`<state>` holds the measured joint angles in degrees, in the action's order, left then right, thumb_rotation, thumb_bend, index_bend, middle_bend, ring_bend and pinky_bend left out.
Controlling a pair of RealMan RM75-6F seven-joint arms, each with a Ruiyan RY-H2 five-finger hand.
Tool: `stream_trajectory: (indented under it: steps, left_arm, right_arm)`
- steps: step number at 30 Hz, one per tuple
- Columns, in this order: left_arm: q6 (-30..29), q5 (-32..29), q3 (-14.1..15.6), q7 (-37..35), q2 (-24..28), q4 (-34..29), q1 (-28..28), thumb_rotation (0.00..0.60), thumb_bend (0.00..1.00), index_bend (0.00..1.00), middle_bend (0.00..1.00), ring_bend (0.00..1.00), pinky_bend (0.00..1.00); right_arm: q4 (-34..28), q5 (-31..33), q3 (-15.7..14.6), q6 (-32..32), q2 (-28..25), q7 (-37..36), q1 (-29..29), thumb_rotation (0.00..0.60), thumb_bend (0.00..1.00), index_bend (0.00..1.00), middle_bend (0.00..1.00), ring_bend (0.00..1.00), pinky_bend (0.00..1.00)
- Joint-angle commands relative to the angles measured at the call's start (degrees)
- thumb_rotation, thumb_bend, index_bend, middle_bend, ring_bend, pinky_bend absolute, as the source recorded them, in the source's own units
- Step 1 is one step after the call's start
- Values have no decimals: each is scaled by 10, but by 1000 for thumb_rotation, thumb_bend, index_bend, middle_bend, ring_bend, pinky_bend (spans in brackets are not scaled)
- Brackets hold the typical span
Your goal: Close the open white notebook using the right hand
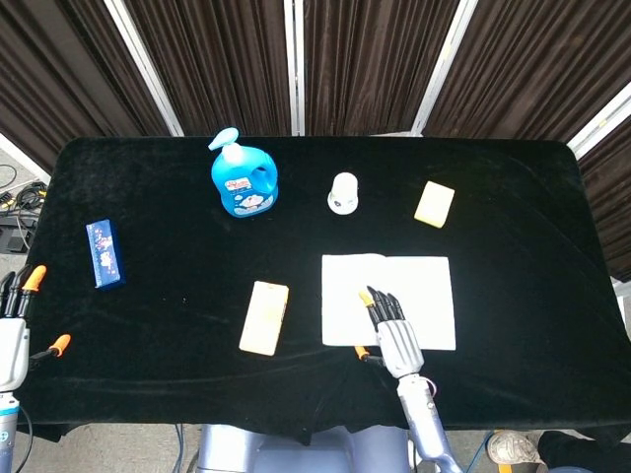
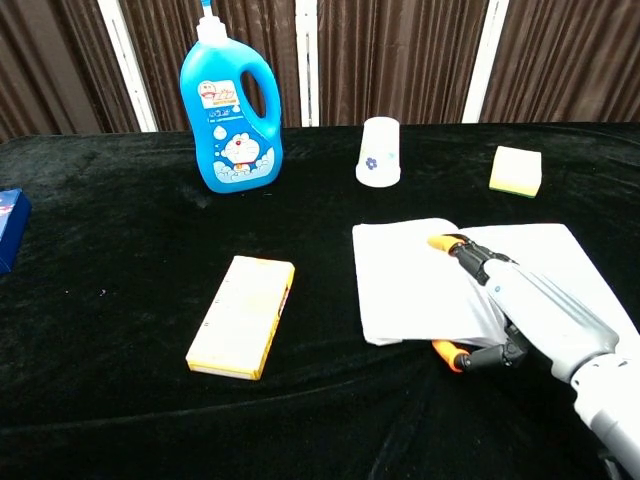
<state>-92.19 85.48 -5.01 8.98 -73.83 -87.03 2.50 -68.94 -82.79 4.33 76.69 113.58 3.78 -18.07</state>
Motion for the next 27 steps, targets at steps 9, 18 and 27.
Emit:
stream_trajectory:
  steps: [9, 18, 27]
  left_arm:
    - [-4, 1, -2, -4, 0, -1, -1, 600, 16, 0, 0, 0, 0]
    - [-8, 3, -2, -4, 0, -3, -2, 600, 16, 0, 0, 0, 0]
    - [-11, 7, -2, -1, -1, -5, -2, 600, 16, 0, 0, 0, 0]
  right_arm:
    - [-73, 51, 37, -4, -9, -24, 19, 600, 443, 0, 0, 0, 0]
    - [-121, 69, 59, 19, -23, -9, 32, 600, 454, 0, 0, 0, 0]
    - [-150, 84, 79, 37, -35, 4, 40, 600, 449, 0, 0, 0, 0]
